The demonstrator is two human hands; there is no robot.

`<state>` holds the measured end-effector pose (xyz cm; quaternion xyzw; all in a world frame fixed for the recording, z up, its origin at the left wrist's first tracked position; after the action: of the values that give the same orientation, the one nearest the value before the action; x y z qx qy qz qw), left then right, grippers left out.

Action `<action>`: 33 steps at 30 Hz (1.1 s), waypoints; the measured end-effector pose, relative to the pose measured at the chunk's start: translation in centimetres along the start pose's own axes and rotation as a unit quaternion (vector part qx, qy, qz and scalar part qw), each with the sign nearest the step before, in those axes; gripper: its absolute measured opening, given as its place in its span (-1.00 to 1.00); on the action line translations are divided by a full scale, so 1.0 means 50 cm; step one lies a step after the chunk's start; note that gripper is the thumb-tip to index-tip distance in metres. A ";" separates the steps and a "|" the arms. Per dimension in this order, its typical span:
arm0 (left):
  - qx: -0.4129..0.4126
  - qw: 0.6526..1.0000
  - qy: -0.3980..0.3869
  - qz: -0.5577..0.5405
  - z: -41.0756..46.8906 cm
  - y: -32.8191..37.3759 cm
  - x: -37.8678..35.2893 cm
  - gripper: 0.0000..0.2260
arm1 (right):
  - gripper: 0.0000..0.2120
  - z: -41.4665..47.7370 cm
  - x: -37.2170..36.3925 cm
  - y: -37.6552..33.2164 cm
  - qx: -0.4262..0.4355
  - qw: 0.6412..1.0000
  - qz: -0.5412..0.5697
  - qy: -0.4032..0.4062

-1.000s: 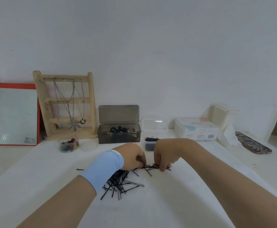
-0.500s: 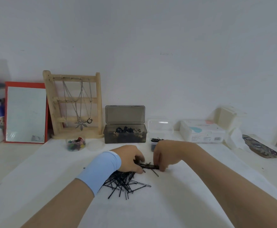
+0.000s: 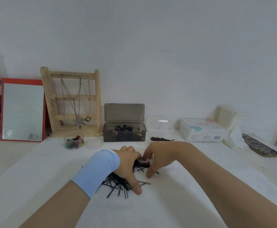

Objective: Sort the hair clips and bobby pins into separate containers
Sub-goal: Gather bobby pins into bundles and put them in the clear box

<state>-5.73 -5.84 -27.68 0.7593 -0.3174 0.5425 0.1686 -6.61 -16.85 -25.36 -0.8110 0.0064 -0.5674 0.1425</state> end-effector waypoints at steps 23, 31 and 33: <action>-0.034 0.982 0.135 -0.130 0.017 -0.026 0.032 -0.53 | -0.82 -0.004 0.011 -0.018 -0.019 0.996 0.082 0.009; 0.035 0.998 0.015 -0.054 0.002 -0.081 0.012 -0.05 | -0.46 0.007 0.031 -0.036 0.006 0.998 0.006 0.066; 0.028 0.997 0.031 -0.069 0.002 -0.082 0.018 -0.17 | -0.36 0.017 0.004 -0.067 0.044 0.998 0.032 0.021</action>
<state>-2.75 -3.15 -26.50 0.7667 -0.2438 0.5613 0.1942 -6.25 -13.48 -24.67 -0.7914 0.0102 -0.5790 0.1958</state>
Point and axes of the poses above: each hand's wrist, its own z-axis towards the middle knuckle, its own x-axis out of the back of the hand, y = z × x, the point moved 8 cm from there along z, towards the middle knuckle, and after that the axes turned 6 degrees about z, right-handed, at the moved point
